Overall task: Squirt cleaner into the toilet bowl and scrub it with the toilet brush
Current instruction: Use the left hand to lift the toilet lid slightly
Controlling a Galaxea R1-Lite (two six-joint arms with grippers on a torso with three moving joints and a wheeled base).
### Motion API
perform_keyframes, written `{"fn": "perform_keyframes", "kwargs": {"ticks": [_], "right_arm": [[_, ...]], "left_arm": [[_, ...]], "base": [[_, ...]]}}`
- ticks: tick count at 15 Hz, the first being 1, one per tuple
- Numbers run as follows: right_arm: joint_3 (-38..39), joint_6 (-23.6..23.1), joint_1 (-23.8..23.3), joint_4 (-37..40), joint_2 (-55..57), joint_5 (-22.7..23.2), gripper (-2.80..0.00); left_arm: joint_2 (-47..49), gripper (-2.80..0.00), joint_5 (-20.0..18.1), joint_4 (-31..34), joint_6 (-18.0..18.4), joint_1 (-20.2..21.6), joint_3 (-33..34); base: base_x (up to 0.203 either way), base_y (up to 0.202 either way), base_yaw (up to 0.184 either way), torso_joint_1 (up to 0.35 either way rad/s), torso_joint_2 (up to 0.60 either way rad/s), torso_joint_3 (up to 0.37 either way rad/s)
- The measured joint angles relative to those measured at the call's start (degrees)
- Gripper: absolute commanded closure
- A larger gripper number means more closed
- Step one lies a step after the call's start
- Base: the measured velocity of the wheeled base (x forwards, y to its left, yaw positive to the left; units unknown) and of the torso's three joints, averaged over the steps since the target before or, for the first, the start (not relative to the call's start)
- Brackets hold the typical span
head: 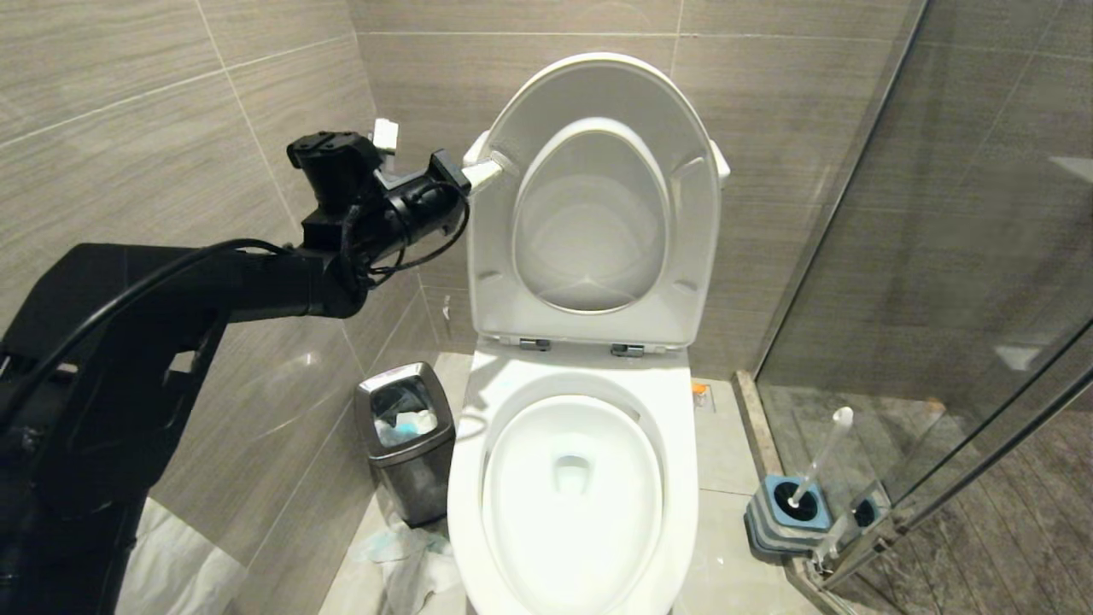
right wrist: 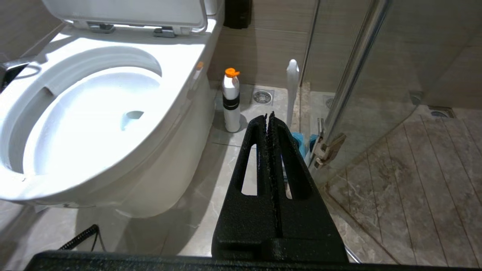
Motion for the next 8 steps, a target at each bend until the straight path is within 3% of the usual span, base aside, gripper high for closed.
{"fn": "perform_keyframes", "kwargs": {"ticks": [5,8], "right_arm": [[0.0,0.0,0.0,0.0,0.0,0.0,0.00],[0.0,0.0,0.0,0.0,0.0,0.0,0.00]], "left_arm": [[1.2,0.00,0.1,0.9,4.4,0.1,0.0],[0.9,0.00,0.6,5.1,10.4,0.2,0.1]], "base": [[0.000,0.000,0.000,0.000,0.00,0.000],[0.000,0.000,0.000,0.000,0.00,0.000]]}}
